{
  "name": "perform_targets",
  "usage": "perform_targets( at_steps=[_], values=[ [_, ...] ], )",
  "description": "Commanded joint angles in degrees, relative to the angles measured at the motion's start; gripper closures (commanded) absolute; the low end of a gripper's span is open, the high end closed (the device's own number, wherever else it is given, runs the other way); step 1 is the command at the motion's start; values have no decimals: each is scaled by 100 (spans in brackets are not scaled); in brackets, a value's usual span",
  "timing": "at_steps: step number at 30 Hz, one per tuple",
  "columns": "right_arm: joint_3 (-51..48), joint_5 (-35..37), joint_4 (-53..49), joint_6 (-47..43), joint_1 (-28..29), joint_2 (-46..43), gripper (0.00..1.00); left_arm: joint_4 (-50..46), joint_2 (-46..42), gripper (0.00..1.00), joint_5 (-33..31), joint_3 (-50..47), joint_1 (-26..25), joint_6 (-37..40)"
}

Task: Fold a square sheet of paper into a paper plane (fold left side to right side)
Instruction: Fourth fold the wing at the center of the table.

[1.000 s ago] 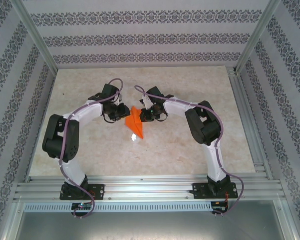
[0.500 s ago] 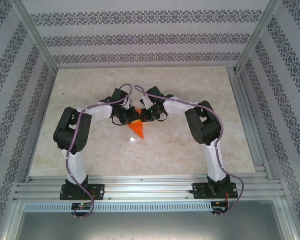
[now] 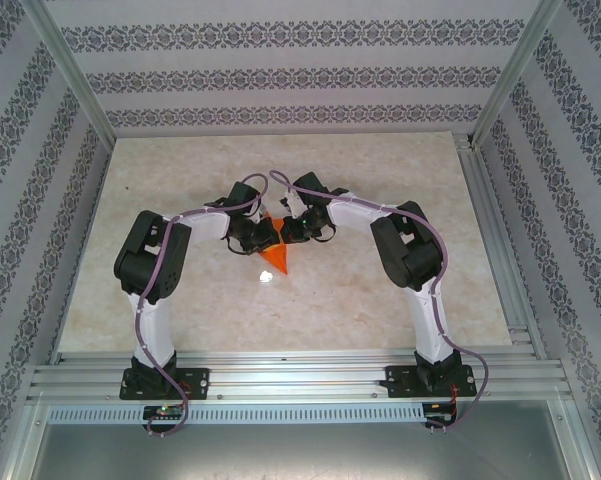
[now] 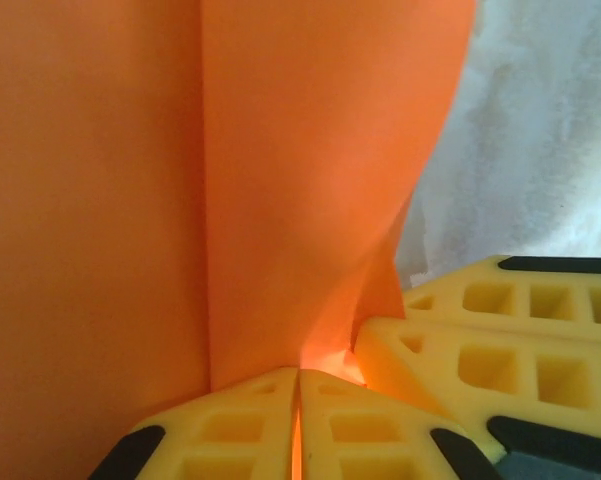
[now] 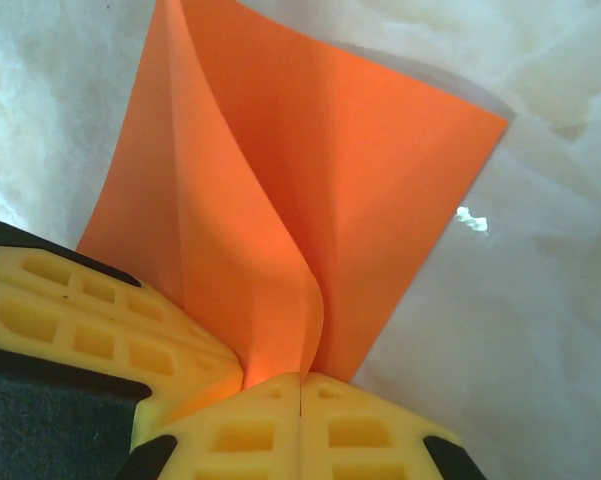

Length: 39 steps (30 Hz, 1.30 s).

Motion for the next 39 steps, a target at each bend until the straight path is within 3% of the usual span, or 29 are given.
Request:
perform_targets(
  at_steps=[1,7,14,20,24,39],
  values=[
    [59,232,-225,-161,60,233,100,-231,76,89,-441,-157,-75,133],
    [155,173,-204,-113,19,103,99,-104,163,90,-497,-357,-87,91],
    [-31,243,-198,-15,-143,-918,81,-39,204,91,-560,-492,-96,66],
    [-1143,-312,675,735,103,-1541,93,-29,196,91,-559,-498,-112,72],
    [-1648,-471,1357,1176,393,-1578,95,-81,196,91,-582,-483,-108,101],
    [-1904,-334,1182,973,624,-1167,96,-189,196,91,-633,-431,-111,169]
  ],
)
